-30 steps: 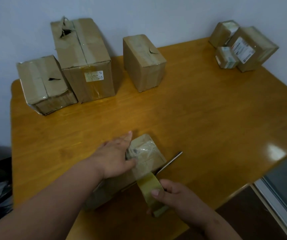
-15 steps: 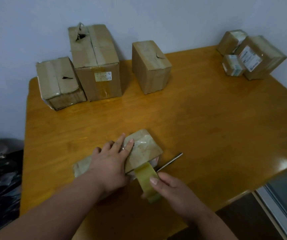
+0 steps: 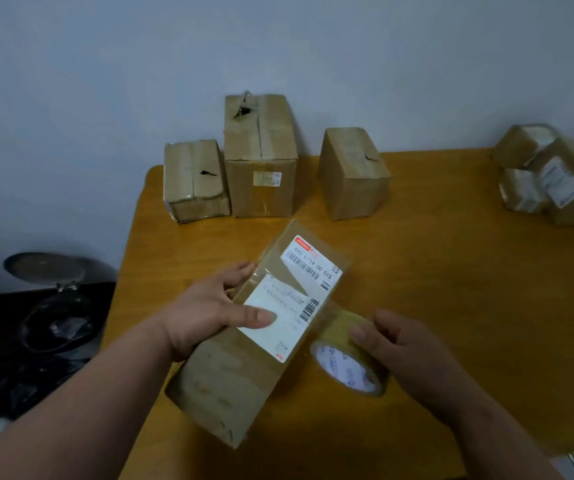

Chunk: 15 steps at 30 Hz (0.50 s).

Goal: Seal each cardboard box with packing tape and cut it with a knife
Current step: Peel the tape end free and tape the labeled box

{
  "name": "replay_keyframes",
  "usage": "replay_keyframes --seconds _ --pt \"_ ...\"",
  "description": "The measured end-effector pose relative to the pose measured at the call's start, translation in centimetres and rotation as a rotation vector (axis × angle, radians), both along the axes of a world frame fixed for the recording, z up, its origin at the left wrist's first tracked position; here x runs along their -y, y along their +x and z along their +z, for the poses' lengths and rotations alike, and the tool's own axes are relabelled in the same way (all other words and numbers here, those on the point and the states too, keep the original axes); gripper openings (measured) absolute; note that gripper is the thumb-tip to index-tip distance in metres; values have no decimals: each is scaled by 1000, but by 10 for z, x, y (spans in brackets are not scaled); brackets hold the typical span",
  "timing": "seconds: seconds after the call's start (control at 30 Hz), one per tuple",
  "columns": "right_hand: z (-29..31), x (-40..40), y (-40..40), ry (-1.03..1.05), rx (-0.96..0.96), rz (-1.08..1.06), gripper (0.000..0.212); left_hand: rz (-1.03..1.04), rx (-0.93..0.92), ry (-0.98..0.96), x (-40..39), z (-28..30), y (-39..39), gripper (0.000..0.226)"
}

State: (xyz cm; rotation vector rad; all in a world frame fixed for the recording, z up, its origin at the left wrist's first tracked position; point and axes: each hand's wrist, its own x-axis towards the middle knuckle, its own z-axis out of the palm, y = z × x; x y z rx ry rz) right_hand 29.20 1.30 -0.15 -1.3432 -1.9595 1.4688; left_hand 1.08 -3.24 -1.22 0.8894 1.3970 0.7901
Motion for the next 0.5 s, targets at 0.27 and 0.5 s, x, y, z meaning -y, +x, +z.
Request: replay_keyframes --seconds 0.27,0.5 --pt "13 -16 2 -48 -19 247 31 132 382 -60 35 -3 9 86" --pt "10 -22 -9 -150 -334 127 33 203 796 -176 58 -24 16 72"
